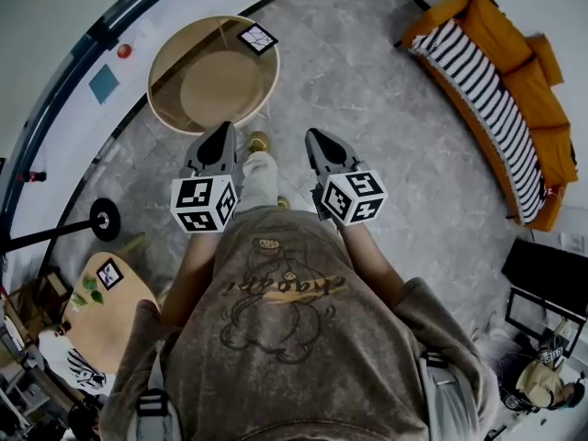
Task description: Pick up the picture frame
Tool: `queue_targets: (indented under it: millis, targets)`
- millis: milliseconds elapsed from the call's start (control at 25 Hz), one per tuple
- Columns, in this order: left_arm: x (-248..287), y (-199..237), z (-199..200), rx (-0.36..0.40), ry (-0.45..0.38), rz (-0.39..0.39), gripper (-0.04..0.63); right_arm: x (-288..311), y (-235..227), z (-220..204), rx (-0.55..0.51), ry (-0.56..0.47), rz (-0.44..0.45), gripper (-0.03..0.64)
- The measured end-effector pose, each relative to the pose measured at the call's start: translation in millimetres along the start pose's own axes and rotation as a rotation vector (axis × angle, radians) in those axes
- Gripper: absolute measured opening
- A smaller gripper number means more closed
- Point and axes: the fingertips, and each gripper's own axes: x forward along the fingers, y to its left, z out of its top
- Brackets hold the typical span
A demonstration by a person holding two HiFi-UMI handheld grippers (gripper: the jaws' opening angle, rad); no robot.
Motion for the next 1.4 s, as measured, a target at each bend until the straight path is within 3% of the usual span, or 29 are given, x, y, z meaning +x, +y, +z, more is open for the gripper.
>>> queue_targets:
  millis: [760, 1400]
  targets:
    - [124, 51, 26, -0.022, 0.042, -0.056, 0.018, 107, -58, 42, 0.020, 0.013, -0.042, 0.020]
    - [246, 136, 82, -0.029, 0.073, -0.080, 0.018, 243, -100, 103, 0.036, 0.048, -0.069, 0.020]
